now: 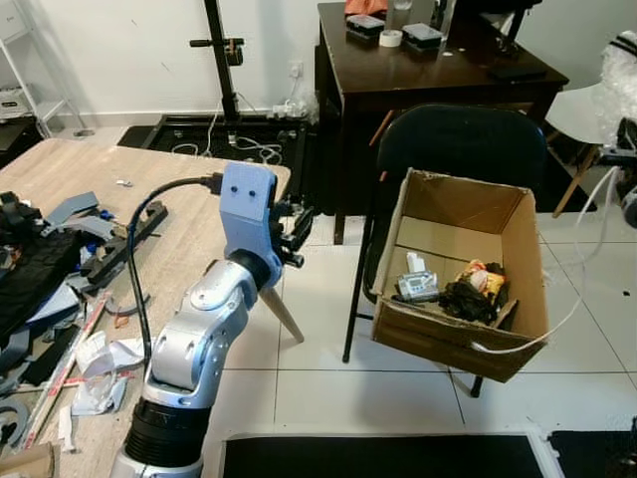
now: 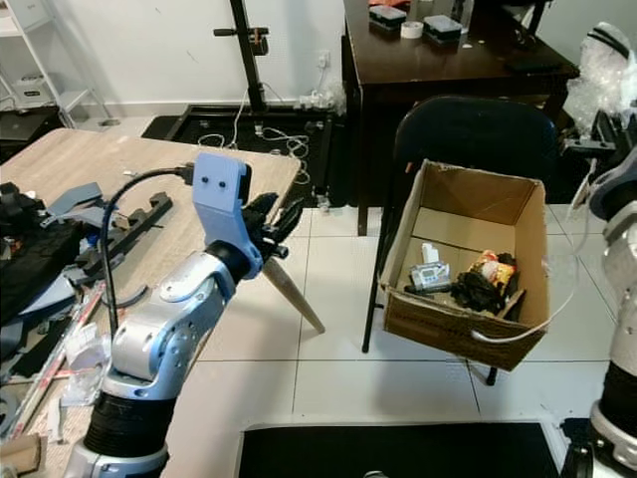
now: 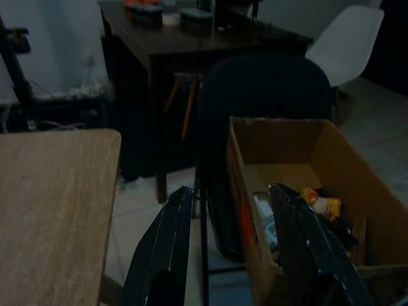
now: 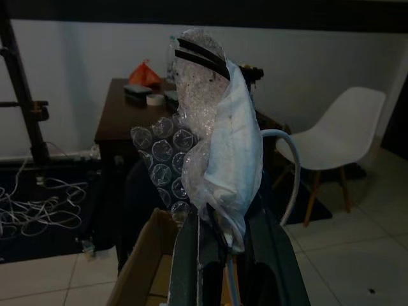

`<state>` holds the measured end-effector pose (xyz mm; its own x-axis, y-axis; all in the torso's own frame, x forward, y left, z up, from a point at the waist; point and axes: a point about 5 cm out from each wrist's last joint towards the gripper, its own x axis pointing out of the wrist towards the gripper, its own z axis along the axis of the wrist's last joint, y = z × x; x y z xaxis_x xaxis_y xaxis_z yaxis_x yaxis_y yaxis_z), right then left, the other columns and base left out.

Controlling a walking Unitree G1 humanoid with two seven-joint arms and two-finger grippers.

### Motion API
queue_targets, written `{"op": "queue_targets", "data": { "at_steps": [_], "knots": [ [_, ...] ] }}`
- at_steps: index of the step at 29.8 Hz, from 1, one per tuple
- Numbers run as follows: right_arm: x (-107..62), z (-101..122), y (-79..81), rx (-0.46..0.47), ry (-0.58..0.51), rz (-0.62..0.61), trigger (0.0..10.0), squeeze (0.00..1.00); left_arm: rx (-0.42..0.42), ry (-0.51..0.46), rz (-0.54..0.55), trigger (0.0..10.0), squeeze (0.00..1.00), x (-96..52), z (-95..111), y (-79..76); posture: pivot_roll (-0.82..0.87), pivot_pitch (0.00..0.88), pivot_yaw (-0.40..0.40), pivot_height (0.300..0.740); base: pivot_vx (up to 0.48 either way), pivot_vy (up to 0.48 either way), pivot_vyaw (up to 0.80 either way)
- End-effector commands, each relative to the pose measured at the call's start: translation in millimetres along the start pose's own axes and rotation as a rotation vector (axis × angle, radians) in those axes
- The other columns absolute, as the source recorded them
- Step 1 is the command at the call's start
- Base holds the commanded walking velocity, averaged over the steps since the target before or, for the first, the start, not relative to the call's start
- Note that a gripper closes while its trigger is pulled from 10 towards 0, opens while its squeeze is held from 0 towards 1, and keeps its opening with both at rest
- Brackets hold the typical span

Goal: Picking trash to rubbish bin

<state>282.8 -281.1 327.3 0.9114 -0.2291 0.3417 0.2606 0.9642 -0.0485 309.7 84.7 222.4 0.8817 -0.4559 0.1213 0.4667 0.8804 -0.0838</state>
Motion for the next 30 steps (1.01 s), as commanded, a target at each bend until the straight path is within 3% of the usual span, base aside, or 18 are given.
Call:
{"op": "queue_targets", "data": {
  "at_steps": [1,6,15,30],
  "knots": [
    [2.4,3,2.2,0.01,-0.026,0.004,10.0,0.0,0.011,-0.019,-0.017,10.0,0.0,-2.6,8,1.2,0.05,0.133,0.044,0.74,0.0,0.0,0.0],
    [8.4,-3,-0.9,-0.002,-0.021,0.002,10.0,0.0,0.001,-0.035,-0.054,10.0,0.0,-4.0,10,-6.3,0.06,0.138,0.04,0.74,0.0,0.0,0.0],
    [13.9,-8,15.8,0.017,-0.008,0.044,10.0,0.0,0.013,-0.042,-0.006,10.0,0.0,-6.1,8,-5.4,0.08,0.131,0.01,0.74,0.0,0.0,0.0],
    [16.0,-13,19.5,0.049,-0.001,0.062,10.0,0.0,-0.005,-0.056,0.021,10.0,0.0,-9.9,13,-3.4,0.08,0.126,-0.001,0.74,0.0,0.0,-0.8]
  ]
}}
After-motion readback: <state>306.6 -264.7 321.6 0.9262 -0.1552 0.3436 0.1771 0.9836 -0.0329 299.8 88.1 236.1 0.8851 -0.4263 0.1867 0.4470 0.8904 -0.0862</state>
